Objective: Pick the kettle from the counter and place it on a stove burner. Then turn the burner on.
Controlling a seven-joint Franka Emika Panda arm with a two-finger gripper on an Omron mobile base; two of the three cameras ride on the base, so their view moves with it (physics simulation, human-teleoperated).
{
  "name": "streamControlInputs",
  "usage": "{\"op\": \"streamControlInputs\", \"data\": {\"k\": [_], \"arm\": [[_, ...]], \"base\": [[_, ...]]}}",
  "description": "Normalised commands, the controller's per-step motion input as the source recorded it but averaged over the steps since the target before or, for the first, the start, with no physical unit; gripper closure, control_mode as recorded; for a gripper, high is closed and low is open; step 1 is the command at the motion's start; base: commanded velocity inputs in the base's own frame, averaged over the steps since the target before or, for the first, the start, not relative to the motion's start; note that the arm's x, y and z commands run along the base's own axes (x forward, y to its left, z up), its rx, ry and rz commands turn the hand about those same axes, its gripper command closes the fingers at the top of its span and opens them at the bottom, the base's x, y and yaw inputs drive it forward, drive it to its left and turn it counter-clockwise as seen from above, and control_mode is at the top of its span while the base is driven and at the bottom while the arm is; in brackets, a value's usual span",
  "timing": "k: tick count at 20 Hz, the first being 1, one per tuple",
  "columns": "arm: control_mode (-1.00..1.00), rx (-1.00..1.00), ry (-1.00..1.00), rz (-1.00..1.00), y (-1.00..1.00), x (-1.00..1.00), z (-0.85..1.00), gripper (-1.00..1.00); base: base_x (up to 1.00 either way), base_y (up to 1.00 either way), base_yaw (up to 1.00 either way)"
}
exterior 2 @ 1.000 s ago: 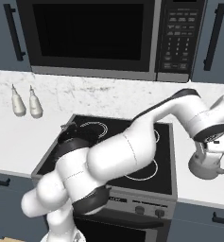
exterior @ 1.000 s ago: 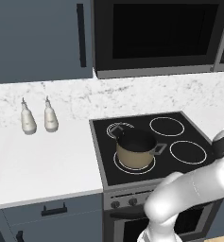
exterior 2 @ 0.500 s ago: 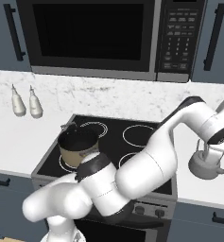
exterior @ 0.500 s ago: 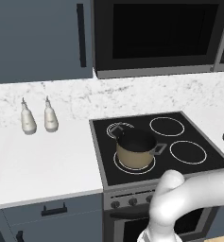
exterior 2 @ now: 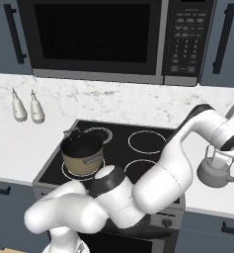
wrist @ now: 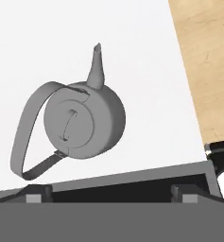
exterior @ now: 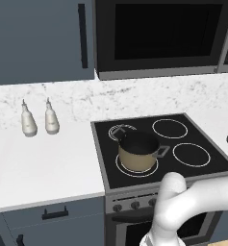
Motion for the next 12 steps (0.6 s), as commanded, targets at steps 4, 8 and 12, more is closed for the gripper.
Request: {"op": "streamControlInputs", "data": {"k": [4, 8, 12], "arm": [[-1.0, 0.0, 0.0, -0.09, 0.0, 0.13, -0.32, -1.0], [-1.0, 0.0, -0.02, -0.1, -0.03, 0.22, -0.15, -1.0], [-1.0, 0.0, -0.09, -0.12, -0.08, 0.18, -0.03, -1.0]], "base": [[0.0, 0.0, 0.0], [0.0, 0.0, 0.0], [0.0, 0.0, 0.0]]}}
